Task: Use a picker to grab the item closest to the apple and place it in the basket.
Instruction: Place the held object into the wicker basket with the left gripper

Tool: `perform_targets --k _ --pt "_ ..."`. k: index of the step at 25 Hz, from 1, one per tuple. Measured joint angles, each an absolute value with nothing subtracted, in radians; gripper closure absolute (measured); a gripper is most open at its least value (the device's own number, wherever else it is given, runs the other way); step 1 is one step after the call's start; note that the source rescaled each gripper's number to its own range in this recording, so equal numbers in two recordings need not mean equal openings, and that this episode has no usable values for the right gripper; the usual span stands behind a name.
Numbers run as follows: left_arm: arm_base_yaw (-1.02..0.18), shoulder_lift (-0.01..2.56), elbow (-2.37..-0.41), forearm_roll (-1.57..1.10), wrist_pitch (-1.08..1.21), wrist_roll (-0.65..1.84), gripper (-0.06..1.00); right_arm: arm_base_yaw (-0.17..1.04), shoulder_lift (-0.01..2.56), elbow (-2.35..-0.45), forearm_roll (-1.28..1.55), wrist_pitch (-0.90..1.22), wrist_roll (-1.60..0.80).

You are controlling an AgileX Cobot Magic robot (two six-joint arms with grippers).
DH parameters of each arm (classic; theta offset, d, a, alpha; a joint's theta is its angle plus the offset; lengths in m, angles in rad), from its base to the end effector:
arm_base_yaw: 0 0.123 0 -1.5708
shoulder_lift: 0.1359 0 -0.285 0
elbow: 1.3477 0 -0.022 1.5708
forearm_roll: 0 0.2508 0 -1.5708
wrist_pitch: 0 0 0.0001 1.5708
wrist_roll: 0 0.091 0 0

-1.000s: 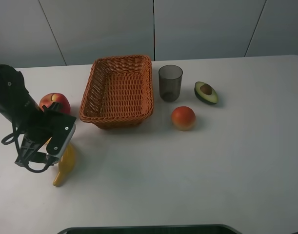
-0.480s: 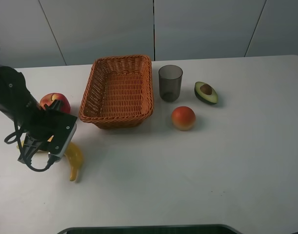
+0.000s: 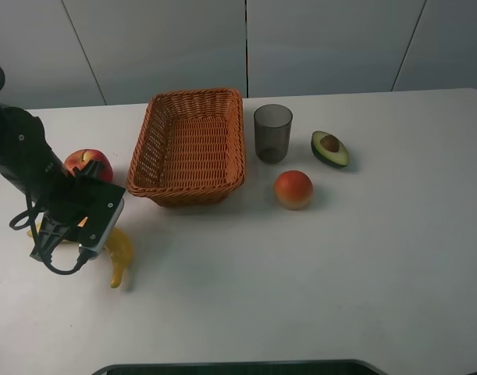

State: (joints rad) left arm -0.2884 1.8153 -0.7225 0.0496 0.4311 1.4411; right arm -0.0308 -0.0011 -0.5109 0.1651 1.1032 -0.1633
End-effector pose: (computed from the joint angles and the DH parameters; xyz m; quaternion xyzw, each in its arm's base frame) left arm 0.2602 -0.0752 0.0974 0.7731 0.6306 0.0464 0.0497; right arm -0.0083 0.0136 0.2778 -0.0622 0.8559 0.0328 0.5123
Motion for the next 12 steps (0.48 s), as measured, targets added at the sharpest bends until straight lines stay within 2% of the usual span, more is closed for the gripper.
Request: perform_targets --k 12 --pt "-0.288 1.817 -0.724 0.051 0.429 1.441 0.94 -0.031 -0.001 -0.511 0.165 1.103 -0.163"
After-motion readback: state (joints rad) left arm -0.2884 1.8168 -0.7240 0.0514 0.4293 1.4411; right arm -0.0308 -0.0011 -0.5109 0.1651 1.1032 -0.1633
